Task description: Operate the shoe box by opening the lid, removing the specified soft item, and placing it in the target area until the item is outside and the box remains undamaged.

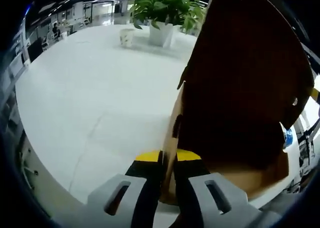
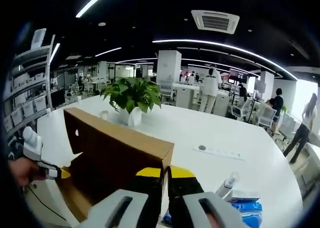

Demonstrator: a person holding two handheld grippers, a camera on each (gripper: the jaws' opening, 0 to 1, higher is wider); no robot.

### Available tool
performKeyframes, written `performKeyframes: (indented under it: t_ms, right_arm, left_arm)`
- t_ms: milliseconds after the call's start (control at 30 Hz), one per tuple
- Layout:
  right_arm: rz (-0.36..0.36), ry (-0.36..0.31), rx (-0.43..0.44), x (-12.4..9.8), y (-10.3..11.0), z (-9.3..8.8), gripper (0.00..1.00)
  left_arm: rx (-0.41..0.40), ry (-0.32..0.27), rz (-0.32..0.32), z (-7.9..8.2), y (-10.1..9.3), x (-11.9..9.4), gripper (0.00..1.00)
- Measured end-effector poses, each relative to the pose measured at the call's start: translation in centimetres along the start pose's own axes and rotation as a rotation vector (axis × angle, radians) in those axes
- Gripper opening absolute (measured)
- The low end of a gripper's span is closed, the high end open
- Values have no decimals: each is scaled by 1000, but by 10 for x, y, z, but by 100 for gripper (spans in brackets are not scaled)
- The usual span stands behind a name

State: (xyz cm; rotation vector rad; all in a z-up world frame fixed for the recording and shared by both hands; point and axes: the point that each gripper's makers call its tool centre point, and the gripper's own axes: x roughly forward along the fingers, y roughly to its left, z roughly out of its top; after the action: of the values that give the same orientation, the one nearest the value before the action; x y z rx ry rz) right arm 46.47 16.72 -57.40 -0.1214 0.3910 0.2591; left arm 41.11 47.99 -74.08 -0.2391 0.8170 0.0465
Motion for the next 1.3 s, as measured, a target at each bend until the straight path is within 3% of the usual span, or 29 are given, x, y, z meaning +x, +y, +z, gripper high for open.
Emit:
performKeyframes:
  t_ms: [600, 1300]
  right_arm:
    - [16, -16, -67, -21, 11, -17, 0]
    - [26, -29, -69, -43, 25, -44, 0]
  left_arm:
    - [-20, -5, -42, -4, -7, -10, 8]
    - [-13, -7, -121, -9, -11, -18, 10]
